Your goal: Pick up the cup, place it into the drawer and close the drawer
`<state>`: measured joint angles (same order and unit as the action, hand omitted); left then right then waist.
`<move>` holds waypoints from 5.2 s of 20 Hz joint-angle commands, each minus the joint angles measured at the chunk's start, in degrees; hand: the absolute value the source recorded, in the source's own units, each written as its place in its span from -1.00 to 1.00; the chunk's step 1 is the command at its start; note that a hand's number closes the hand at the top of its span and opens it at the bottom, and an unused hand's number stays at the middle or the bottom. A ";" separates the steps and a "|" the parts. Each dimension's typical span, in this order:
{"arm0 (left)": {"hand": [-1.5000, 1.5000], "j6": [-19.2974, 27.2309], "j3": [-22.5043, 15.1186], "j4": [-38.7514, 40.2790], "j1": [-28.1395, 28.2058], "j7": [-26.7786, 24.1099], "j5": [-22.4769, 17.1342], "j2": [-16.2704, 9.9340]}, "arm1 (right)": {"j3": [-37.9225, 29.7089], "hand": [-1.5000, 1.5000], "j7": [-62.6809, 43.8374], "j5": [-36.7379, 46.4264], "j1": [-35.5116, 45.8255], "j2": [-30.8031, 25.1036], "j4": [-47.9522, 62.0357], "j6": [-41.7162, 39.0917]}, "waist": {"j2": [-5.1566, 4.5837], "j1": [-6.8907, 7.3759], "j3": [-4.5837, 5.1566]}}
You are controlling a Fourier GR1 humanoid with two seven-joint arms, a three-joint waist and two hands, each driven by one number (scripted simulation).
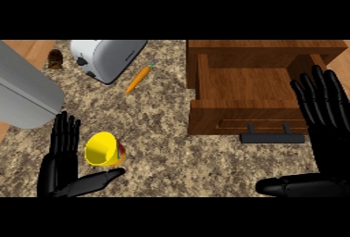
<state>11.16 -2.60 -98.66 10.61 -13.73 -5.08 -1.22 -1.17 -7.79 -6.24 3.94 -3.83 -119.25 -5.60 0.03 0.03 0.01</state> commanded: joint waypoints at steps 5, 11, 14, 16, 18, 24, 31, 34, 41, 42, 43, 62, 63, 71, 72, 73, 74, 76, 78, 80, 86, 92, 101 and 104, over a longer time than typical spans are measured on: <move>-1.00 -2.77 2.19 7.68 0.88 -5.75 -1.08 0.32 | -2.07 -1.00 -0.15 -2.15 1.65 -1.06 1.70 -1.26 | 0.00 0.05 -0.01; -1.00 -7.68 7.00 21.11 -3.30 -14.00 -3.91 -1.80 | 0.88 -1.00 -2.85 0.06 0.95 0.22 -2.10 0.50 | 0.00 -0.08 0.00; -1.00 -7.01 7.14 25.19 -3.12 -18.23 -3.45 0.09 | -0.13 -1.00 0.81 -0.47 -1.23 0.21 -0.78 -0.86 | -0.01 -0.10 0.00; -1.00 -5.96 6.91 24.26 -5.28 -14.88 -3.04 -0.23 | -1.99 -1.00 -0.02 -2.03 -0.66 -1.43 -0.37 -2.44 | -0.01 -0.07 -0.01; -1.00 -8.04 8.88 27.10 -4.10 -19.19 -4.64 -0.96 | -0.24 -1.00 -0.24 -1.32 -3.29 -0.49 -2.40 -2.32 | 0.00 -0.09 -0.01; -1.00 -5.55 9.52 31.91 -8.38 -19.84 -3.39 -0.65 | 3.52 -1.00 1.71 2.41 -0.39 2.47 1.36 0.10 | -0.02 -0.02 -0.01; -1.00 -9.08 12.39 43.33 -13.85 -24.10 -4.68 -3.35 | -2.42 -1.00 1.33 -2.03 2.38 -1.21 4.52 -2.80 | -0.05 -0.09 -0.01; -1.00 -11.06 11.22 39.39 -8.92 -25.92 -5.14 -3.01 | -1.29 -1.00 0.56 -1.72 1.00 0.00 1.62 -1.67 | 0.00 0.01 -0.02; -1.00 -13.42 12.04 46.33 -14.69 -27.81 -6.86 -2.58 | -1.37 -1.00 -4.88 -1.88 2.53 -1.21 -1.98 -0.86 | 0.00 -0.06 -0.01; -1.00 -12.05 12.71 54.31 -18.36 -34.00 -5.38 -1.48 | -2.57 -1.00 -5.41 -3.86 2.81 -1.90 -2.55 -1.69 | -0.04 -0.21 0.01; -1.00 -11.76 13.34 53.68 -18.99 -32.18 -6.27 -2.29 | -0.82 -1.00 -2.79 -1.89 0.67 -0.60 -1.82 -1.79 | -0.03 -0.16 0.00; 1.00 -30.70 14.92 67.32 -26.55 -38.57 -11.51 -5.33 | -2.57 -1.00 -3.63 -3.24 3.37 -1.33 -0.14 -1.60 | -0.09 -0.24 0.02; 1.00 -29.75 12.60 62.47 -21.33 -38.47 -10.58 -3.31 | 1.03 -1.00 -1.43 -0.30 -0.77 0.49 -1.25 -2.00 | 0.00 -0.06 -0.01; 1.00 -24.97 13.81 63.86 -24.70 -45.44 -9.22 -3.72 | -1.38 -1.00 -4.64 -1.04 5.49 -1.14 -0.01 -0.38 | -0.05 -0.05 0.01; 1.00 -24.30 13.04 62.71 -23.55 -46.27 -8.69 -2.77 | 0.62 -1.00 -4.02 -0.59 2.94 0.46 -1.56 -0.21 | -0.02 -0.08 0.00; 1.00 -26.34 15.06 65.69 -26.18 -44.83 -9.74 -6.54 | -2.49 -1.00 -6.21 -2.08 3.13 -1.26 -3.08 0.07 | -0.06 -0.28 0.02; 1.00 -26.87 14.69 68.04 -27.12 -47.48 -9.17 -5.33 | 0.01 -1.00 -0.48 -0.42 0.76 -0.23 0.47 -2.37 | -0.11 -0.32 0.02; 1.00 -25.91 16.36 72.38 -31.00 -48.88 -9.22 -6.73 | -5.36 -1.00 -3.04 -5.25 4.59 -3.07 1.97 -3.14 | -0.26 -0.61 0.06; 1.00 -26.85 15.23 67.60 -26.97 -48.72 -8.64 -8.59 | -1.38 -1.00 -7.09 -1.89 2.86 -0.87 -4.04 0.19 | -0.06 -0.33 0.03; 1.00 -26.55 15.16 67.04 -29.77 -47.28 -9.12 -7.74 | -1.50 -1.00 -2.17 -2.92 0.92 -1.26 -0.82 -3.16 | -0.10 -0.36 0.02; 1.00 -28.39 12.00 52.86 -27.89 -39.42 -11.04 -6.66 | -2.17 -1.00 -2.98 -2.10 1.27 -0.67 -1.30 -1.27 | 0.13 0.16 -0.04; 1.00 -24.05 5.57 35.11 -24.79 -27.50 -10.62 -2.87 | -5.25 -1.00 -0.98 -5.81 -2.02 -2.60 -0.61 -4.74 | 0.29 0.39 -0.11; 1.00 -14.88 3.35 15.98 -30.53 -6.76 -13.17 -1.32 | -2.16 -1.00 -3.07 -2.13 1.18 -0.81 -0.29 -1.65 | 0.12 0.15 -0.05; 1.00 -10.79 2.92 19.57 -37.98 -4.90 -10.90 0.45 | -2.66 -1.00 -1.87 -3.34 0.79 -1.13 -0.33 -2.80 | -0.01 -0.30 -0.03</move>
<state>-3.73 0.75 -78.62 -21.37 -23.35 -17.06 -1.93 -4.12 -11.10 -9.25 5.03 -5.11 -120.07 -7.52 0.13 0.05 -0.04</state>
